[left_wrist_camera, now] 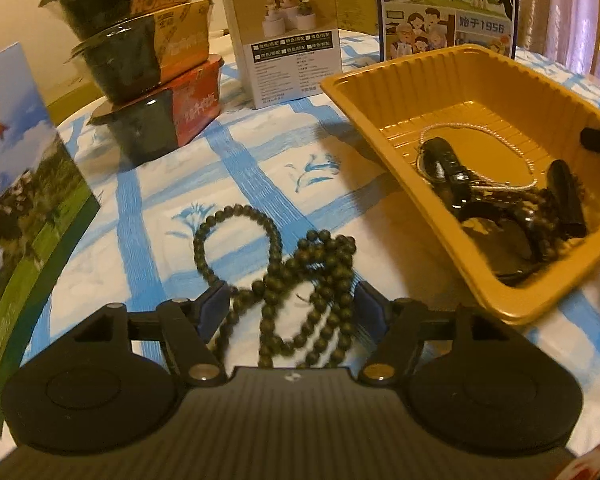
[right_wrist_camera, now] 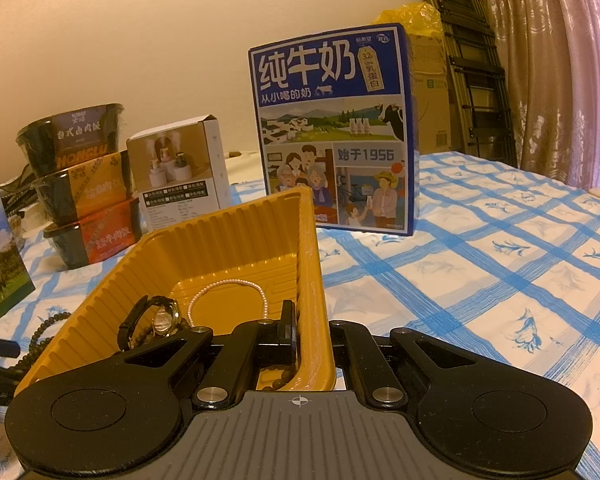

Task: Organize jewelry
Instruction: 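Return the left tool to the wooden bead bracelet and grasp it, then lift the wooden bead bracelet high with the left tool, beads dangling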

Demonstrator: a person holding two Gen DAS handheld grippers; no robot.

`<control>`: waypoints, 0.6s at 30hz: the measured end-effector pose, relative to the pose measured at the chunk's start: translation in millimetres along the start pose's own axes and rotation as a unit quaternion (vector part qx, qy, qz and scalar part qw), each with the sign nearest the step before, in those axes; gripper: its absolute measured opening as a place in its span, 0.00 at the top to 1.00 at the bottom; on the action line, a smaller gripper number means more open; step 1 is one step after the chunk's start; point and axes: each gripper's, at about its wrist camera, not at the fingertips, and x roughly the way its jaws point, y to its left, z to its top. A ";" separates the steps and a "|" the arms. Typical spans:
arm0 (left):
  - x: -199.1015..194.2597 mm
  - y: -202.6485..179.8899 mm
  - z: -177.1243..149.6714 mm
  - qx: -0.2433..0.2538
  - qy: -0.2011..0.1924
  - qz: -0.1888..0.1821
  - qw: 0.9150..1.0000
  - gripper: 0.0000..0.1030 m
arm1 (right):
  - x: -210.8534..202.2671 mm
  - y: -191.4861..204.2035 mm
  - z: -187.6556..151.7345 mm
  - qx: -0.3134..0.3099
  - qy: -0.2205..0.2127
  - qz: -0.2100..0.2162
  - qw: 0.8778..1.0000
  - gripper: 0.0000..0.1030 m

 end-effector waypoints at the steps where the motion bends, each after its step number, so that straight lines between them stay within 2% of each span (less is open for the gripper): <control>1: 2.9 1.0 0.9 0.003 -0.001 0.001 1.000 0.35 | 0.2 -0.5 -0.6 0.000 0.000 0.000 1.000 0.96; 7: 17.6 4.5 5.8 0.018 -0.005 -0.020 1.000 0.38 | 1.1 -2.2 -1.3 0.001 0.002 0.000 1.000 0.96; 9: 20.8 9.7 8.2 0.003 0.002 -0.048 0.999 0.55 | 1.1 -2.3 -1.2 0.001 0.002 0.000 1.000 0.96; 10: 20.9 10.9 9.3 -0.004 0.005 -0.057 0.998 0.58 | 1.1 -2.1 -1.2 0.001 0.002 0.000 1.000 0.96; 12: 19.6 8.9 10.4 0.003 0.006 -0.061 0.998 0.71 | 1.2 -2.0 -1.0 0.001 0.002 0.000 1.000 0.96; 14: 17.1 4.8 10.3 0.013 0.005 -0.061 0.998 0.80 | 0.9 -2.4 -1.1 0.001 0.002 0.000 1.000 0.96; 18: 11.7 2.4 10.5 0.015 0.008 -0.056 0.998 0.83 | 1.6 -2.8 -1.4 0.000 0.002 0.000 1.000 0.96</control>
